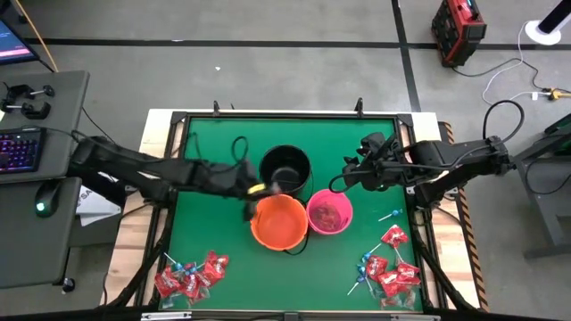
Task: Sort candy by brand, put in halloween buckets
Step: Put the red gummy into the pink bucket
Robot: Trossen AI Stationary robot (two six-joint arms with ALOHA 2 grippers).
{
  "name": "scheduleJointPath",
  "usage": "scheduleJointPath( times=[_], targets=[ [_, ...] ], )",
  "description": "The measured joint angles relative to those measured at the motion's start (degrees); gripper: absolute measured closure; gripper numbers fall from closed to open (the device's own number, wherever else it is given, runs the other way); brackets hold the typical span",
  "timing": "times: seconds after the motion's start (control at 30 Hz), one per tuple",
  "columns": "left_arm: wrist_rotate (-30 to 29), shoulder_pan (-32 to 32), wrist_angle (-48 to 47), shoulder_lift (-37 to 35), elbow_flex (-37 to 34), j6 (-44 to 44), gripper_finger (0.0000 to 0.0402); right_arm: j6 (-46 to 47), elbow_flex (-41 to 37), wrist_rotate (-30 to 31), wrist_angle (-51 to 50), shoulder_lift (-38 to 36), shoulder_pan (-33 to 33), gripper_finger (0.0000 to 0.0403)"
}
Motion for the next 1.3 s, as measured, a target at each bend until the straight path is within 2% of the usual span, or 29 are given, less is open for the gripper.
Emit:
scheduleJointPath(
  times=[0.17,0.37,0.47,0.53,0.67,0.77,0.97,1.17,1.3],
  targets=[
    [4.2,2.3,20.3,11.2,0.0,4.2,0.0401,0.0,0.0,0.0,0.4,0.0,0.0,0.0188],
    [4.6,3.4,42.5,23.6,0.0,6.5,0.0401,1.1,0.0,0.0,0.4,0.0,0.0,0.0188],
    [4.7,3.6,51.3,28.3,0.1,4.1,0.0401,1.5,0.0,0.1,0.4,0.0,0.0,0.0188],
    [4.7,3.8,53.9,30.8,0.9,3.8,0.0401,1.5,0.0,0.1,0.4,0.0,0.0,0.0188],
    [4.9,3.8,51.9,35.2,3.9,3.7,0.0397,1.5,0.0,0.5,0.5,0.0,0.0,0.0188],
    [5.8,3.8,47.8,37.6,7.7,4.2,0.0378,1.6,0.0,0.6,0.7,0.0,0.0,0.0188],
    [7.8,3.8,32.5,40.3,16.0,7.5,0.0303,1.4,0.0,0.9,0.8,0.0,0.0,0.0188],
    [8.6,4.2,21.0,39.8,22.6,9.9,0.0224,1.4,0.0,0.8,0.7,0.0,0.0,0.0188],
    [15.4,5.4,6.5,37.3,26.6,10.2,0.0199,1.3,0.0,-0.2,0.2,0.0,0.0,0.0188]
  ],
)
